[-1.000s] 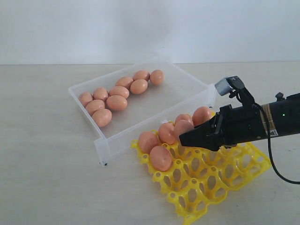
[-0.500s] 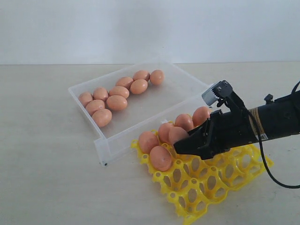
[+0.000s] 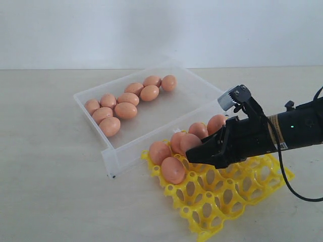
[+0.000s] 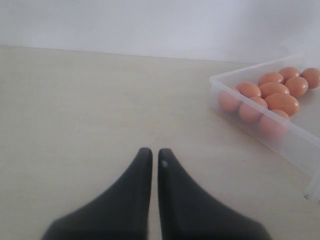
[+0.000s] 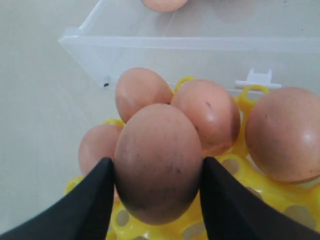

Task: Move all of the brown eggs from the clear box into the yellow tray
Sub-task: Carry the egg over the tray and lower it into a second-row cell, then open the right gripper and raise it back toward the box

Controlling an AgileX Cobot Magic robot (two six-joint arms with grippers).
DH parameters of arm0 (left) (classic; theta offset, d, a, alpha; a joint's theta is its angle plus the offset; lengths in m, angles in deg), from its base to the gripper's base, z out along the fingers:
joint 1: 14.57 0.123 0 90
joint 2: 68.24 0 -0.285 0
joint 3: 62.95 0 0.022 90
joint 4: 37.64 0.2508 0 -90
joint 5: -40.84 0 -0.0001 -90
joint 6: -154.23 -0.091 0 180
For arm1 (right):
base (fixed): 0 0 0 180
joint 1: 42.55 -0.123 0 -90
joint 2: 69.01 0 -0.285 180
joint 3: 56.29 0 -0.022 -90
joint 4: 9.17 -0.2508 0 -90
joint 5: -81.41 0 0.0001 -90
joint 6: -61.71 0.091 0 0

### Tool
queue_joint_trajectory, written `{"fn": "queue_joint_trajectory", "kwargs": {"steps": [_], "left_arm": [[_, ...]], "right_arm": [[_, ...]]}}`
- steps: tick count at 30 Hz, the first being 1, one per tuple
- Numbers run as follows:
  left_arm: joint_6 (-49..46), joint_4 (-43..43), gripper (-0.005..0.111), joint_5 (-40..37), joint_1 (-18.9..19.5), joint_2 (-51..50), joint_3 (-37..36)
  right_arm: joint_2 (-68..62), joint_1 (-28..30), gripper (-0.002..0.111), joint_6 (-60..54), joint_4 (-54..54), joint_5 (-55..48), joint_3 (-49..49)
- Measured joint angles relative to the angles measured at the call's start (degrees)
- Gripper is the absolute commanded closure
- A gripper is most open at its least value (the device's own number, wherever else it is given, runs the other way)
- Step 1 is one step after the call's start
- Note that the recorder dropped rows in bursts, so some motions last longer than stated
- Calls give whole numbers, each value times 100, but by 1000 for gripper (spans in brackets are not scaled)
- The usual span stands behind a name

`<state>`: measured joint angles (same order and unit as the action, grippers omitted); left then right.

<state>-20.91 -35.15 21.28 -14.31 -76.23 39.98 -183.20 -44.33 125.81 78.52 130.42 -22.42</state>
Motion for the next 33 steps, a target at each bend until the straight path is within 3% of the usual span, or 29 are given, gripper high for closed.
{"fn": "queue_joint_trajectory", "kwargs": {"steps": [6, 12, 26, 29, 33], "left_arm": [[0, 0, 103, 0, 0, 0, 0], [0, 0, 103, 0, 0, 0, 0], [0, 0, 103, 0, 0, 0, 0], [0, 0, 103, 0, 0, 0, 0], [0, 0, 103, 0, 0, 0, 0]], "right_arm": [[0, 0, 67, 0, 0, 0, 0], [0, 0, 43, 0, 0, 13, 0], [0, 0, 44, 0, -307, 28, 0], [-9, 0, 51, 0, -503, 258, 0], [-9, 0, 74, 54, -760, 1194, -116]]}}
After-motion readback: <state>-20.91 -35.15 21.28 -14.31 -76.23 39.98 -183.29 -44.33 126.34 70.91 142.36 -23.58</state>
